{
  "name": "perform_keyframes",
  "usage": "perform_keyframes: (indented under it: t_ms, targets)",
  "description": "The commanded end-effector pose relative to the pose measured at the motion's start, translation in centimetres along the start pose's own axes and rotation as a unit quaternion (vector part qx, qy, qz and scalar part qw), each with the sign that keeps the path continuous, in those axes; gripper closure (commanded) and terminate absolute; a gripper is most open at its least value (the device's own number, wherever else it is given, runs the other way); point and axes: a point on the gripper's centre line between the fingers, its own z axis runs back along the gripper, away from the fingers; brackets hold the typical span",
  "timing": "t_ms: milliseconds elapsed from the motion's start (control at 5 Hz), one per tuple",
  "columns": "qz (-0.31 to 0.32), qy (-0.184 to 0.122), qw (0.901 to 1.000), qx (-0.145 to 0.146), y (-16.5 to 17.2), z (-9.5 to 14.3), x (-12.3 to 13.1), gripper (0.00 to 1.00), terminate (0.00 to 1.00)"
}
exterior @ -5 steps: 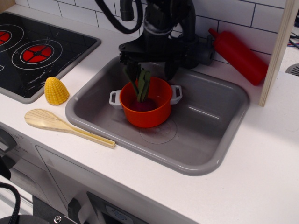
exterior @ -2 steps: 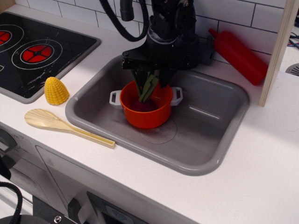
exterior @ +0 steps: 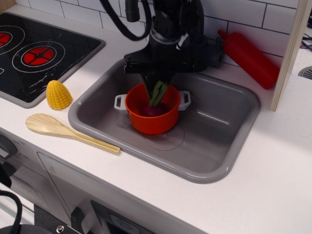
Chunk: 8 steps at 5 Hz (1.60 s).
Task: Take beet from pot sink
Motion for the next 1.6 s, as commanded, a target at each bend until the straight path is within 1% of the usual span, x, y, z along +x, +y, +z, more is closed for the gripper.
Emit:
perform_keyframes:
  t_ms: [0, 200, 400, 600, 800, 1000, 1200, 1400]
  targets:
    - [0.088, -0.035, 0.9942, -0.052, 0.2, 6.5, 2.7, 1.0, 0.0]
    - [0.166, 0.001, 0.9843, -0.059, 0.6, 8.7, 1.1, 1.0, 0.0]
    - [0.172, 0.041, 0.9832, -0.044, 0.6, 9.9, -1.1, 1.0, 0.0]
    - [0.162, 0.06, 0.9849, -0.015, 0.3, 9.7, -3.7, 1.0, 0.0]
    - [0.146, 0.048, 0.9881, -0.004, 0.5, 8.3, -4.9, 1.0, 0.0]
    - [0.137, 0.045, 0.9895, 0.005, 1.8, 6.7, -4.6, 1.0, 0.0]
    - [0.114, 0.036, 0.9928, 0.013, 3.2, 4.8, -4.4, 1.0, 0.0]
    - [0.107, 0.022, 0.9939, 0.017, 4.4, 3.4, -4.2, 1.0, 0.0]
